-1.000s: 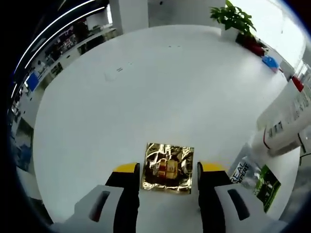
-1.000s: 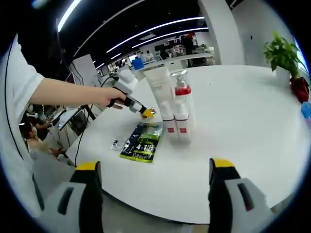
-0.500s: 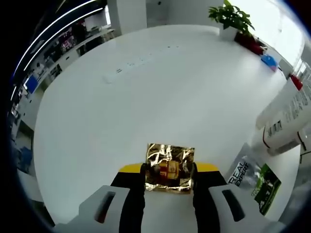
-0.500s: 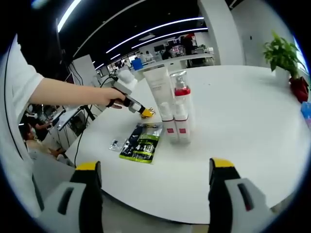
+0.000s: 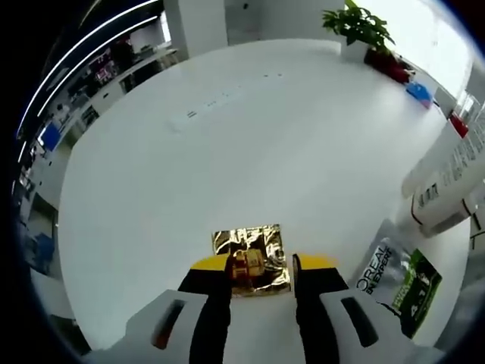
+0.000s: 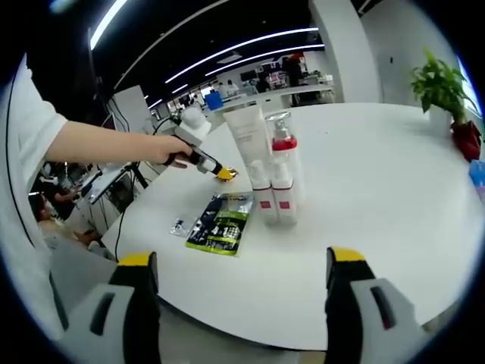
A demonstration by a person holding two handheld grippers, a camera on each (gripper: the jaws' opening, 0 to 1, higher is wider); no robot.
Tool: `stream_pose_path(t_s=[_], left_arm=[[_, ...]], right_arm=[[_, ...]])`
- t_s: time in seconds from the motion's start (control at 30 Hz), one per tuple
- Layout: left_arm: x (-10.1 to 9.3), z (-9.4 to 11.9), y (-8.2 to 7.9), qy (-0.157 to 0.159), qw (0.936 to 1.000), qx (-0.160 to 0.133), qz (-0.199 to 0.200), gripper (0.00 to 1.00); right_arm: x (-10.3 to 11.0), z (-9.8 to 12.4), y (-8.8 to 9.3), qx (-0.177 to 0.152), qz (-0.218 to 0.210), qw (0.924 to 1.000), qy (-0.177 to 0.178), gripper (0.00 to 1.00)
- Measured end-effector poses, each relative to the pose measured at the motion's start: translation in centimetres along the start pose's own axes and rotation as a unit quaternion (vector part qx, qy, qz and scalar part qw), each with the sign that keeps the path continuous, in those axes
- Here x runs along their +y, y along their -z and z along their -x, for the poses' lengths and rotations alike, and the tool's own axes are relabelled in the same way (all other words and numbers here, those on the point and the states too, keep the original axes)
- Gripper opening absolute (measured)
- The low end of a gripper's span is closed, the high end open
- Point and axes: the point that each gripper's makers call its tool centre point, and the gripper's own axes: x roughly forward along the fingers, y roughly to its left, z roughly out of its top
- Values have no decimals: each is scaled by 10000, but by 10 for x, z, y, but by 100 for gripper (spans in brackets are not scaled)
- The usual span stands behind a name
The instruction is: Arrange the skincare products in the storage area until every visible bottle or jar stands upright without overlapping.
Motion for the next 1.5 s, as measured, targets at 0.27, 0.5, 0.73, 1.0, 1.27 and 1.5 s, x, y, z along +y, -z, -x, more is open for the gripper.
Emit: stream_pose_path(t_s=[0.27,0.5,0.73,1.0,1.27,1.5], left_arm=[[8,-3,7,-69,9999,85,48,52],[7,-3,20,177,9992,348,11,48],[8,-5,20,367,9980,451,-246,45],[4,-6,20,668,9930,537,-814,37],[-13,-2,25,1169,9744,633,-1811,37],[-26,5,34,1556,9461,778,-2731,37]], right_arm=[[-1,0,1,17,-25,10000,10,92],[-1,-1,1,32,-25,10000,-5,92],[-1,0,1,35,-35,10000,11,92],[-1,0,1,31,-32,10000,22,92],[-1,-1,1,36,-36,10000,19,92],[-1,-1,1,40,-35,10000,16,92]])
